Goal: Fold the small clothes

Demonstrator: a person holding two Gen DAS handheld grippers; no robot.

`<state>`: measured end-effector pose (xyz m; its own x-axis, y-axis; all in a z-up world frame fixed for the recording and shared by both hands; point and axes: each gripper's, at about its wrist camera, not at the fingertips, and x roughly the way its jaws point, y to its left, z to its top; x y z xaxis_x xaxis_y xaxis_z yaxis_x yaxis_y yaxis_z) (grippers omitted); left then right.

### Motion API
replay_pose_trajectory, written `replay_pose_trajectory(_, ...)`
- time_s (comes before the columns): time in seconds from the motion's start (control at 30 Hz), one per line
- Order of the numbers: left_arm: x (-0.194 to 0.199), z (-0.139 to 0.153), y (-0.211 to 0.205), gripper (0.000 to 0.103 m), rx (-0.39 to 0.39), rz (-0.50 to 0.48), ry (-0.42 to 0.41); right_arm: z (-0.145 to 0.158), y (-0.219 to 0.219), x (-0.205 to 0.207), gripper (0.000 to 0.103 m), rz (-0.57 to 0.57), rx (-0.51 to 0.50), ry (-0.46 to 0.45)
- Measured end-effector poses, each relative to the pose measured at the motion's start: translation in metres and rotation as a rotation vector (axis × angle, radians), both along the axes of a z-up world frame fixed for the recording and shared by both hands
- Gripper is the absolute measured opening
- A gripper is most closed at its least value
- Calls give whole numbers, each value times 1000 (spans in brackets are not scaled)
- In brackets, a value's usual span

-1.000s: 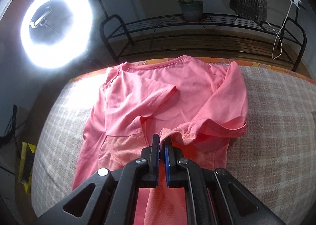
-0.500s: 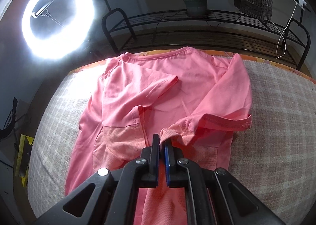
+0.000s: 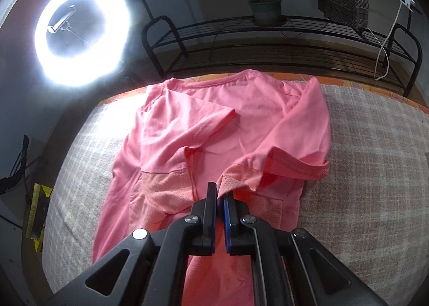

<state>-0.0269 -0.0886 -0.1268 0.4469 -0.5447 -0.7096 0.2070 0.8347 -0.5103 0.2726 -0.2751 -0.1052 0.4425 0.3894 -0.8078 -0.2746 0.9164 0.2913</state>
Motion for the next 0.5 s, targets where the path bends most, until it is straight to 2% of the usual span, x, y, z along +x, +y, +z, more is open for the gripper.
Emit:
replay_pose_trajectory(0.13,7,-19,7,0,57,36,51,-9,16,0,3,27,-15,8)
replay_pose_trajectory(0.2,7,-19,7,0,73,32,68,-17,24,1,10,37,-30,21)
replay_pose_trajectory(0.23,6,-17,6,3,87,25,66,-21,27,2,18,45,-35,36)
replay_pose_trajectory(0.27,5,-12,6,11,98,17,50,-23,27,3,34,57,-27,56)
replay_pose_trajectory(0.33,3,-2,9,24,111,11,18,-20,19,4,37,74,19,74)
replay_pose_trajectory(0.4,2,10,15,26,116,14,-9,-11,3,5,40,78,85,90)
replay_pose_trajectory(0.5,9,28,29,26,113,26,-37,10,-39,3,43,83,308,115)
